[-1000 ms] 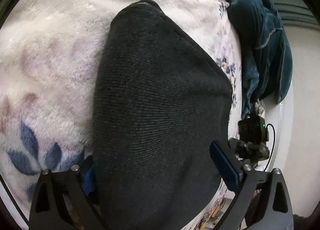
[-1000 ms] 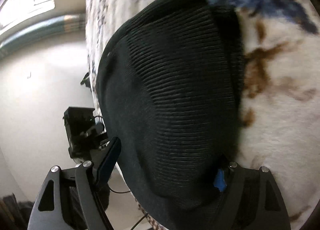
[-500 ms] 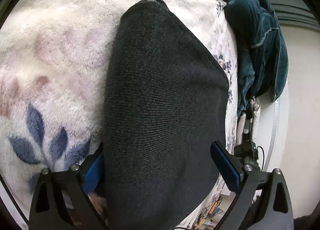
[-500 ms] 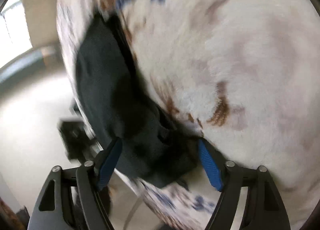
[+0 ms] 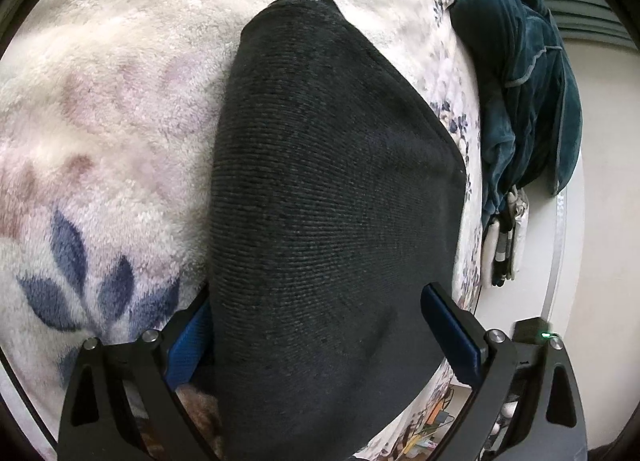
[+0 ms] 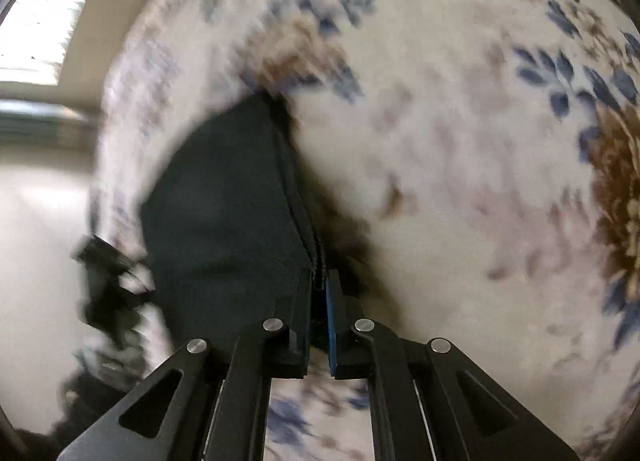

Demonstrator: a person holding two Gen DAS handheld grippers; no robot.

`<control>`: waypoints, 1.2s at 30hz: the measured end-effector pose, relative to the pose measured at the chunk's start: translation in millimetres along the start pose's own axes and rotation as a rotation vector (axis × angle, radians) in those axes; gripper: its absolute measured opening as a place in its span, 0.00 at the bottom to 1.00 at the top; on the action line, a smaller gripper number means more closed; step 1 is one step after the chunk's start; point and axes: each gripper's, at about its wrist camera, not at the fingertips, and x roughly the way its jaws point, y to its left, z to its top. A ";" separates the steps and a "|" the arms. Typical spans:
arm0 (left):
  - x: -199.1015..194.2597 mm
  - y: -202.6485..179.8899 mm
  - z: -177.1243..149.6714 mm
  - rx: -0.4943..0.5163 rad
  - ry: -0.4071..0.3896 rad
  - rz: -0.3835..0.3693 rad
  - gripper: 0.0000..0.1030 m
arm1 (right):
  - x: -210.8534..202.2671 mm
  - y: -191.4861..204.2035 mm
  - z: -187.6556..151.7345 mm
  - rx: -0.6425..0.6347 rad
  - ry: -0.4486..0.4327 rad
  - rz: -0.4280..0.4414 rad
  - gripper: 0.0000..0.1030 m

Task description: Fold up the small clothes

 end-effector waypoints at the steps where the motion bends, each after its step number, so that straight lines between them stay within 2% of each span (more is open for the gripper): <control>1: -0.2 -0.4 -0.1 0.000 0.000 0.001 0.97 | 4.0 -18.6 3.6 0.040 0.041 0.004 0.09; 3: -0.2 -1.5 -0.6 0.004 0.001 0.002 0.97 | 17.7 -45.6 1.6 0.162 0.100 0.060 0.09; 4: 0.1 -1.5 -1.1 0.007 0.001 0.002 0.97 | 19.2 -52.9 -1.1 0.209 0.097 0.102 0.14; 6: 0.5 -1.2 -1.6 0.009 0.000 -0.001 0.97 | 20.3 -61.7 -10.0 0.286 0.078 0.226 0.39; 7: 0.7 -1.2 -1.7 0.009 0.000 -0.002 0.97 | 20.6 -63.9 -13.4 0.311 0.067 0.255 0.50; 9: 0.8 -0.9 -1.6 0.005 -0.002 -0.004 0.97 | 25.0 -68.0 -18.5 0.353 0.052 0.319 0.51; 11: 0.8 -0.3 -1.5 0.000 -0.001 -0.004 0.97 | 33.6 -68.2 -19.8 0.388 0.037 0.343 0.51; 12: 1.0 -0.1 -1.1 -0.003 -0.002 -0.004 0.97 | 41.5 -65.5 -18.1 0.400 0.030 0.358 0.53; 13: 1.1 0.2 -0.9 -0.005 -0.002 -0.004 0.97 | 50.3 -65.2 -13.3 0.417 0.028 0.362 0.59; 15: 1.3 0.4 -0.6 -0.009 -0.001 -0.007 0.97 | 75.2 -66.5 -0.1 0.460 0.038 0.439 0.65; 18: -0.2 2.8 0.0 -0.015 -0.001 -0.018 0.97 | 91.0 -56.0 11.2 0.487 0.018 0.528 0.65; 19: -1.1 4.3 0.3 -0.015 -0.001 -0.022 0.97 | 88.3 -49.6 13.5 0.453 -0.017 0.528 0.56; 20: -1.5 5.0 0.3 -0.014 -0.002 -0.025 0.97 | 84.8 -46.5 13.0 0.433 -0.037 0.518 0.25; 21: -1.6 5.7 0.1 -0.014 -0.002 -0.028 0.97 | 78.9 -43.9 10.5 0.414 -0.060 0.538 0.23; 23: -2.3 6.3 0.2 -0.015 -0.004 -0.033 0.97 | 67.4 -45.3 5.5 0.401 -0.094 0.525 0.23; 25: -3.0 7.1 0.5 -0.020 -0.005 -0.037 0.97 | 64.8 -45.1 3.9 0.353 -0.053 0.482 0.23; 28: -4.7 7.5 0.6 -0.019 -0.003 -0.036 0.97 | 59.4 -51.2 13.4 0.335 0.032 0.377 0.40; 30: -5.3 7.5 0.5 -0.018 -0.006 -0.035 0.97 | 44.2 -54.9 27.0 0.307 -0.026 0.341 0.55; 31: -5.0 6.9 0.0 -0.017 -0.009 -0.033 0.97 | 39.3 -55.3 35.2 0.300 -0.057 0.354 0.67; 33: -4.6 6.6 -0.4 -0.014 -0.013 -0.027 0.97 | 39.9 -50.2 53.5 0.269 -0.059 0.374 0.71; 36: -4.1 6.4 -0.6 -0.023 -0.024 -0.029 0.97 | 74.5 -27.8 80.2 0.155 0.082 0.396 0.71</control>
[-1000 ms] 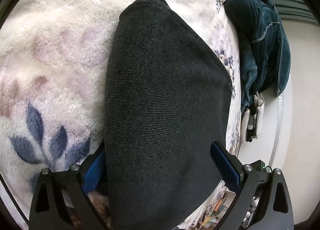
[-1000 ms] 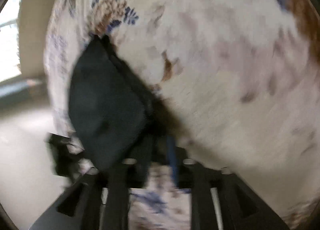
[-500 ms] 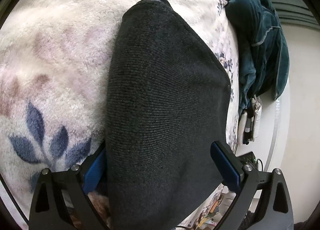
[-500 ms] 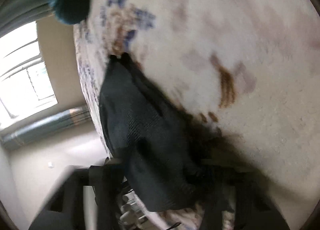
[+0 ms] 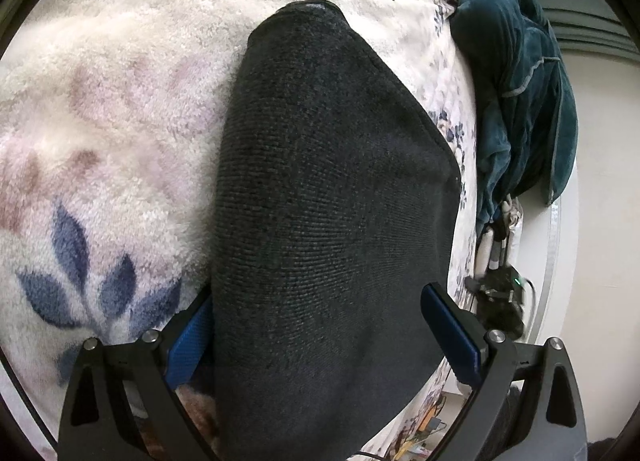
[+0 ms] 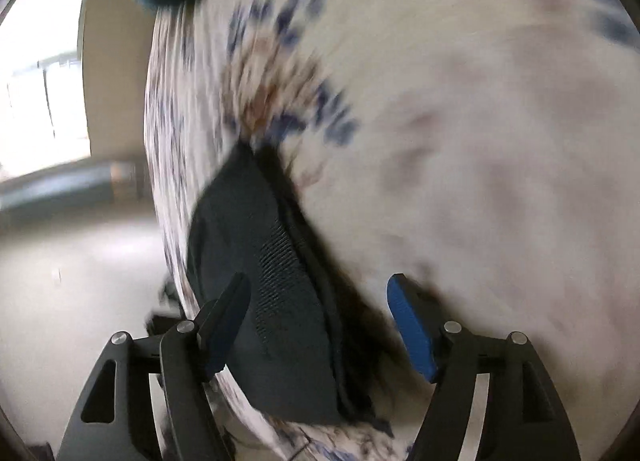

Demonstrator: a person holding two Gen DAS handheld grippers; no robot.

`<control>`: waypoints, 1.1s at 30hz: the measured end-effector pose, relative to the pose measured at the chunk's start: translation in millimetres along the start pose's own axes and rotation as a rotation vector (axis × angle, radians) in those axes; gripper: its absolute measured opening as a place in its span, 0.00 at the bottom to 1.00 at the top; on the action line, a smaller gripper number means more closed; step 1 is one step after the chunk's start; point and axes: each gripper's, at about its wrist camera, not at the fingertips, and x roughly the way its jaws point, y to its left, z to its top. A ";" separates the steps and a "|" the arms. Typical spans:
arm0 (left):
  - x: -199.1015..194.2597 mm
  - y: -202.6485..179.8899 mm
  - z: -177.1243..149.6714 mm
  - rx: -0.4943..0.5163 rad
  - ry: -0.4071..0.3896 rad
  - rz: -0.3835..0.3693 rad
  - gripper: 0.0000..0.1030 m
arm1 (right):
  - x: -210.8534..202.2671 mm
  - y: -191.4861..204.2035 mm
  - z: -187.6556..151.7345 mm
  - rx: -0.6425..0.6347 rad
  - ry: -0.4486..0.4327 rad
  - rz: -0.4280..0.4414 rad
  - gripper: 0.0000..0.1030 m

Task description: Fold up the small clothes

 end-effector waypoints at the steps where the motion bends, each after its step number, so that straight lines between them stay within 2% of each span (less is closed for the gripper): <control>1: 0.3 0.7 0.5 -0.006 -0.002 -0.003 0.97 | 23.5 4.5 7.9 -0.037 0.102 0.038 0.71; 2: 0.3 1.3 1.2 -0.011 -0.005 -0.008 0.97 | 47.2 7.6 14.3 -0.072 0.186 0.034 0.71; 3: 0.7 1.2 1.8 -0.014 -0.010 -0.012 0.97 | 62.4 11.1 18.7 -0.104 0.229 0.037 0.73; 4: 1.6 2.0 2.6 -0.017 -0.011 -0.015 0.97 | 71.3 17.9 23.1 -0.140 0.265 0.081 0.79; 6: 2.7 2.4 3.1 -0.012 -0.012 -0.019 0.97 | 85.1 26.6 30.1 -0.160 0.327 0.165 0.81; 10: 4.7 1.7 3.2 -0.001 -0.019 -0.015 0.97 | 115.3 49.9 26.3 -0.220 0.466 0.201 0.81; 13: 4.9 -2.2 2.7 0.007 -0.027 0.001 0.97 | 148.6 74.2 21.0 -0.260 0.520 0.195 0.81; 15: 2.1 -10.0 0.9 0.036 -0.062 0.007 0.95 | 152.6 80.2 9.9 -0.272 0.516 0.164 0.81; 16: -2.5 -18.6 -1.1 0.072 -0.107 0.004 0.78 | 146.1 81.5 2.5 -0.279 0.508 0.144 0.77; 17: -4.0 -24.7 -1.8 0.100 -0.124 0.019 0.64 | 145.7 84.0 -1.1 -0.281 0.490 0.116 0.64; 18: -4.7 -29.9 -1.8 0.126 -0.129 0.048 0.31 | 144.1 87.0 -3.4 -0.292 0.458 0.063 0.53; 19: -6.8 -35.5 -1.7 0.149 -0.137 0.086 0.22 | 144.3 89.6 -3.2 -0.299 0.436 0.027 0.38; 22: -15.4 -46.7 -3.0 0.172 -0.155 0.082 0.22 | 131.6 93.9 -7.9 -0.289 0.381 0.021 0.27; 26: -29.1 -61.8 6.2 0.193 -0.165 0.072 0.22 | 122.1 116.1 -16.2 -0.320 0.322 -0.009 0.26; 29: -36.2 -74.6 27.5 0.205 -0.181 0.068 0.22 | 113.9 134.2 -10.2 -0.321 0.294 0.021 0.26; 33: -45.5 -99.5 69.5 0.245 -0.207 0.062 0.21 | 102.9 168.1 17.8 -0.325 0.251 0.062 0.26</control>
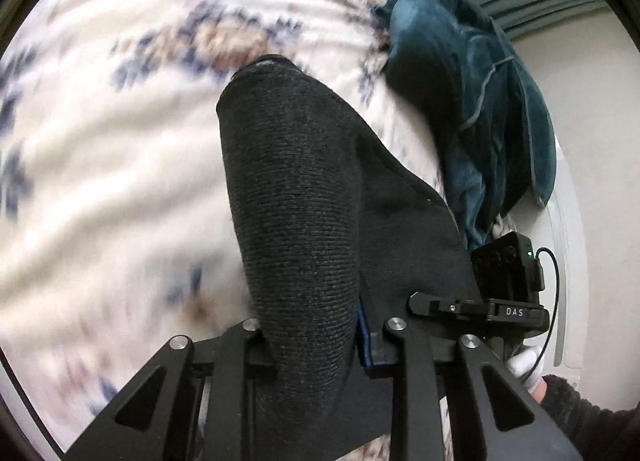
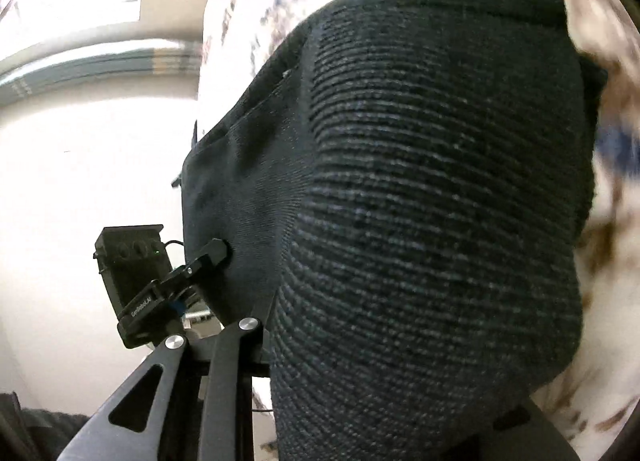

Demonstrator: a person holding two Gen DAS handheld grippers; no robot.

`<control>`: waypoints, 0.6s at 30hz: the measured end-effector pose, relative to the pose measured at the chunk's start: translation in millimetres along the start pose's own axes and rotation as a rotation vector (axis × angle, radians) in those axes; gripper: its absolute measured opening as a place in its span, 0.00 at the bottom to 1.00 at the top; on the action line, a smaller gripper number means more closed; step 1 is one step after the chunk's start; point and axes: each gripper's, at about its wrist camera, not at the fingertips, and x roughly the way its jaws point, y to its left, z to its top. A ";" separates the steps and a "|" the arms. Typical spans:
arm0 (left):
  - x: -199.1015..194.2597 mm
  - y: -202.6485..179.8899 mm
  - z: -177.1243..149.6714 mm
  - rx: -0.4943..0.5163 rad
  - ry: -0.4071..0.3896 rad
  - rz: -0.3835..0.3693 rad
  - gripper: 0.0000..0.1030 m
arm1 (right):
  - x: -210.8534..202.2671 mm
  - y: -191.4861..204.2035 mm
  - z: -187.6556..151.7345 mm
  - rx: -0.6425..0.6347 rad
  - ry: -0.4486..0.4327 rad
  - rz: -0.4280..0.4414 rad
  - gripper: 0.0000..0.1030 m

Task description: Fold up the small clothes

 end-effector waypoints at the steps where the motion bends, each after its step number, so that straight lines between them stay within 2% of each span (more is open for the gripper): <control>1: 0.0 -3.5 16.0 0.011 -0.011 0.004 0.21 | -4.0 9.0 15.2 -0.005 -0.019 -0.002 0.26; 8: 14.1 -10.2 124.9 0.072 -0.063 0.032 0.21 | -3.1 49.7 117.6 -0.036 -0.072 0.019 0.26; 12: 32.0 -2.3 172.0 0.096 -0.065 0.071 0.22 | 8.0 57.2 181.6 -0.041 -0.080 0.019 0.26; 15: 54.0 13.9 198.7 0.090 -0.033 0.105 0.22 | 25.8 54.6 221.0 -0.026 -0.080 0.008 0.26; 18: 83.4 42.7 220.3 0.015 0.058 0.175 0.26 | 48.1 43.9 250.6 0.015 -0.070 -0.032 0.26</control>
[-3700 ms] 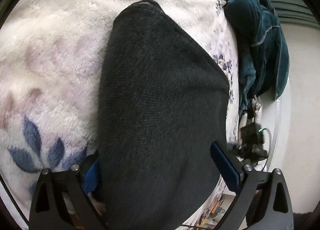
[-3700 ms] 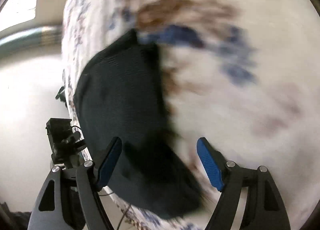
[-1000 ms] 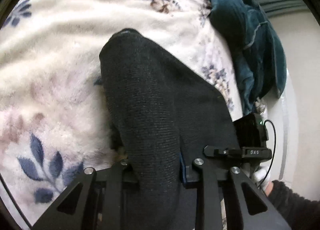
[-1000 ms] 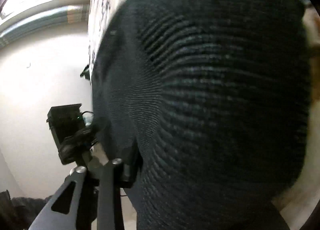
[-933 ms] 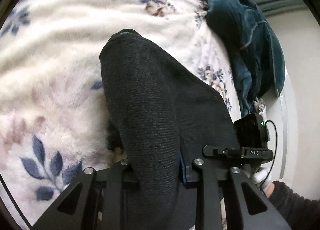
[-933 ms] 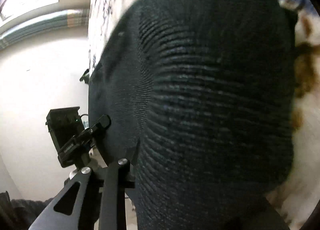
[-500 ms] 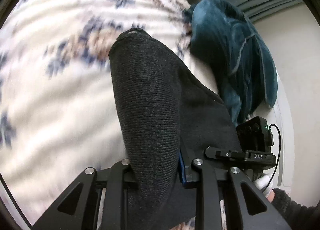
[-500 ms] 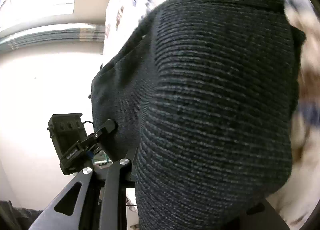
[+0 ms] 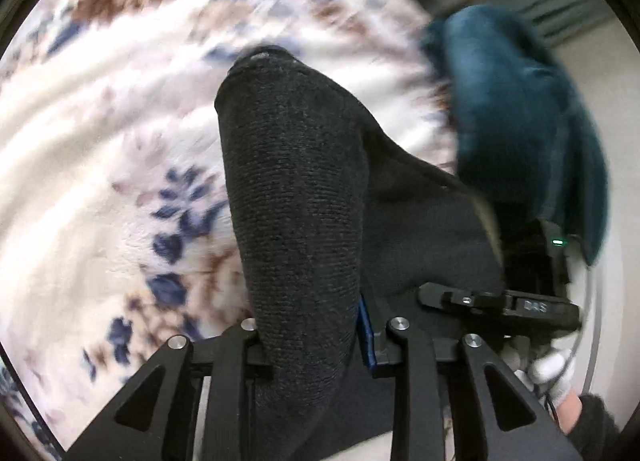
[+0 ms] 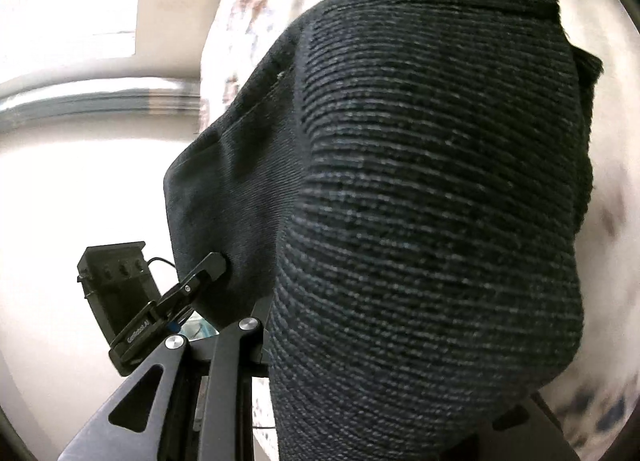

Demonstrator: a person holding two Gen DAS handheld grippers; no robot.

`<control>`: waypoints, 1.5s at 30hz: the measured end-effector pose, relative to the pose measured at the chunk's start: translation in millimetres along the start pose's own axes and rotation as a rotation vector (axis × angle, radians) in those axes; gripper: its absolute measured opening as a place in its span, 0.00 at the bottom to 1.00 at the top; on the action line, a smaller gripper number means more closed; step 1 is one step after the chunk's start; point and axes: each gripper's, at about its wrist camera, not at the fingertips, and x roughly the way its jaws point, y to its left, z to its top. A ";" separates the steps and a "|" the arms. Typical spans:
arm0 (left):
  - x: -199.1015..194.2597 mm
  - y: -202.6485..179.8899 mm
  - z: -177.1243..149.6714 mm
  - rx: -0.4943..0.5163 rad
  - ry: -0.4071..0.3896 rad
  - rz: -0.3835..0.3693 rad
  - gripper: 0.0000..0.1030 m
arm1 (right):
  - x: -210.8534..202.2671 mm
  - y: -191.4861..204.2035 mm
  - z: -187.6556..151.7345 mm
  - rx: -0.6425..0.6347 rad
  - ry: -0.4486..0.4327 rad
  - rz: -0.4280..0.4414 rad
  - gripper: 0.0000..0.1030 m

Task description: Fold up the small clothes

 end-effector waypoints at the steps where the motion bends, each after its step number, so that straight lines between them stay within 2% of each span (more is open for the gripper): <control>1: 10.9 8.9 3.8 -0.032 0.031 0.024 0.28 | 9.8 -4.6 8.6 0.007 0.017 -0.050 0.27; 3: 17.4 18.0 5.6 -0.061 0.043 0.024 0.34 | 19.3 -9.8 19.9 0.009 0.036 -0.137 0.33; 5: 17.2 25.0 5.2 -0.099 0.050 0.010 0.39 | 14.9 -11.3 22.5 -0.009 0.032 -0.215 0.47; 6: 14.3 26.4 3.0 -0.100 0.044 0.015 0.44 | 9.3 -10.6 20.2 -0.020 0.024 -0.241 0.49; 8: 3.8 22.0 -4.5 -0.060 0.002 0.090 0.68 | -8.8 -10.2 15.7 -0.048 -0.007 -0.284 0.53; 9: 0.4 19.7 -7.1 -0.041 -0.009 0.134 0.84 | -19.0 -6.1 15.0 -0.050 -0.034 -0.327 0.53; 10: -1.6 14.9 -8.9 -0.015 -0.021 0.199 0.90 | -30.0 -10.1 11.8 -0.047 -0.057 -0.361 0.57; 12: -4.9 6.6 -18.0 0.022 -0.033 0.282 0.92 | -38.1 -12.1 12.0 -0.044 -0.088 -0.424 0.63; 15: -8.0 -11.4 -35.7 0.082 -0.054 0.431 0.92 | -48.3 -3.4 -9.5 -0.092 -0.130 -0.609 0.64; 16: -10.7 -13.9 -40.8 0.093 -0.062 0.465 0.93 | -54.6 1.0 -18.0 -0.121 -0.150 -0.678 0.68; 17: -13.2 -20.2 -45.7 0.103 -0.072 0.488 0.93 | -55.8 7.3 -28.2 -0.149 -0.165 -0.739 0.73; 18: -17.8 -26.8 -51.8 0.111 -0.085 0.498 0.93 | -55.8 23.1 -40.3 -0.200 -0.198 -0.847 0.78; 19: -23.1 -37.3 -58.1 0.117 -0.098 0.500 0.93 | -53.9 34.1 -49.7 -0.234 -0.220 -0.896 0.94; 20: -27.6 -43.8 -63.5 0.122 -0.105 0.505 0.93 | -51.2 47.3 -59.9 -0.265 -0.242 -0.941 1.00; 21: -32.3 -50.8 -68.3 0.128 -0.110 0.514 0.93 | -50.7 60.2 -73.8 -0.302 -0.272 -1.004 1.00; 23: -42.9 -67.8 -78.4 0.143 -0.110 0.524 0.93 | -49.4 80.1 -94.3 -0.338 -0.310 -1.068 1.00; 24: -46.8 -74.2 -81.4 0.149 -0.108 0.527 0.93 | -43.4 94.1 -102.5 -0.342 -0.325 -1.087 1.00; 27: -69.0 -98.9 -98.2 0.176 -0.128 0.550 0.93 | -80.5 106.3 -127.9 -0.321 -0.357 -1.095 1.00; 33: -129.9 -140.7 -137.9 0.153 -0.181 0.568 0.93 | -131.0 159.4 -190.5 -0.304 -0.418 -1.053 1.00; 45: -304.1 -244.7 -239.3 0.189 -0.359 0.576 0.93 | -270.1 302.5 -346.2 -0.419 -0.627 -1.027 1.00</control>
